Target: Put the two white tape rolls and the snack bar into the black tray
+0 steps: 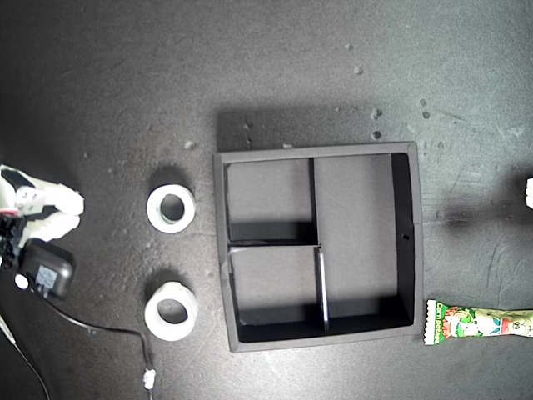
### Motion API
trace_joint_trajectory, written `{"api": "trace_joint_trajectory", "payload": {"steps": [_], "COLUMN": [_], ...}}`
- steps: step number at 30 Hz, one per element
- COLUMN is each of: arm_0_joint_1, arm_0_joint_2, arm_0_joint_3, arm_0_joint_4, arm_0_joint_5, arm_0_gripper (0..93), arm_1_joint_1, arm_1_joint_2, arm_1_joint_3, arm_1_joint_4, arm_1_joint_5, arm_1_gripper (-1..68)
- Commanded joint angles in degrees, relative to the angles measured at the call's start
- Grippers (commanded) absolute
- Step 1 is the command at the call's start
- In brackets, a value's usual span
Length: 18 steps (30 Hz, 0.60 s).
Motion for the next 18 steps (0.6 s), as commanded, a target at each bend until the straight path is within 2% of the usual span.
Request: {"api": "trace_joint_trajectory", "payload": {"steps": [1,2,4,6,9,12,15,18], "arm_0_joint_1": [-0.35,-0.35,2.46,4.83,4.13,3.87,1.41,-3.60], "arm_0_joint_2": [2.72,2.72,2.64,2.64,2.72,2.72,2.72,2.72], "arm_0_joint_3": [3.34,3.34,2.72,2.37,3.34,3.25,2.29,2.64], "arm_0_joint_4": [1.23,0.88,-0.53,-6.86,-17.23,-22.32,-23.12,-21.88], "arm_0_joint_5": [-0.09,-0.44,-6.86,0.26,8.70,14.24,14.68,9.49], "arm_0_gripper": [0.0,0.0,0.0,0.0,1.1,2.6,7.7,10.0], "arm_1_joint_1": [-4.22,-4.83,-2.90,-3.60,-7.65,-5.98,-0.62,2.55], "arm_1_joint_2": [0.18,0.18,0.18,0.18,0.18,0.18,0.18,0.18], "arm_1_joint_3": [0.70,0.70,0.70,0.70,0.70,0.70,0.70,0.70], "arm_1_joint_4": [-8.17,-10.37,-10.99,-10.99,-15.38,-21.97,-23.20,-19.51], "arm_1_joint_5": [-27.77,-31.20,-31.99,-30.32,-31.03,-29.97,-11.51,8.61], "arm_1_gripper": [-0.1,-0.1,-0.2,-0.3,-0.3,-0.3,-0.3,-0.3]}}
